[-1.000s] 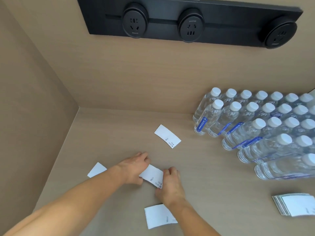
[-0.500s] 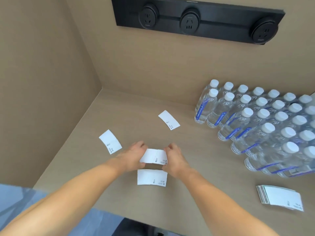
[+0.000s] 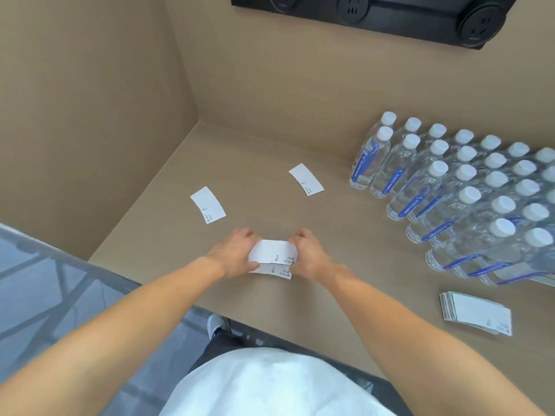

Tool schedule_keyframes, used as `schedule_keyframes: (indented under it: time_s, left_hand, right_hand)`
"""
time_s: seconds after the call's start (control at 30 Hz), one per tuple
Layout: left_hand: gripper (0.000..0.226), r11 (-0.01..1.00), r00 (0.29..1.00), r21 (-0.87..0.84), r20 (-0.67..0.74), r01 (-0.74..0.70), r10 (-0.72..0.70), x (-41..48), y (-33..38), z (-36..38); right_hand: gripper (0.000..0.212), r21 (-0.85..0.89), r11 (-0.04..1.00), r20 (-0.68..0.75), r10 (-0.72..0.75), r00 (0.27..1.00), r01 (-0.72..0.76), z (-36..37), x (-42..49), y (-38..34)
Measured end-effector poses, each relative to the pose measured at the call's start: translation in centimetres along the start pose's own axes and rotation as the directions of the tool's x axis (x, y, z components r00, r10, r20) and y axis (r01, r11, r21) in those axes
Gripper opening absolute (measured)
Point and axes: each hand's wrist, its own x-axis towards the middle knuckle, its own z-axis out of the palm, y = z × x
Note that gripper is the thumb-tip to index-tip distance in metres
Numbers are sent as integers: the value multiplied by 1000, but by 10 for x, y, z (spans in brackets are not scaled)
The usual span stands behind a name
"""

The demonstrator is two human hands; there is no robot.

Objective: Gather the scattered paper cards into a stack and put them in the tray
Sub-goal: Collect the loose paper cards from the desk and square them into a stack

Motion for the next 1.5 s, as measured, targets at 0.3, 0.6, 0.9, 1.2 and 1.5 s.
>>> schedule_keyframes:
  time_s: [0.3,0.6,0.9,1.2,1.5]
  left_hand:
    - [48,999,996,2,77,50,-50,4,-4,13]
    - [45,1000,994,0,109,29,-29,8,-8,27]
    - [36,1000,995,-2,98,6,-5,14,-13,32]
    - [30,999,994,-32,102,36,-33,14,-15,33]
    - [34,998,996,-58,87,31,-26,16,-19,38]
  right_hand:
    - [37,-14,998,-1,64,998,-64,22,2,-1]
    - [32,-24,995,23,95,995,-94,40,5,5]
    - [35,-58,990,27,134,991,-132,42,3,2]
    - [42,-108,983,1,148,989,-148,45,0,-3]
    - [39,-124,979,19,166,986,-163,43,1,-8]
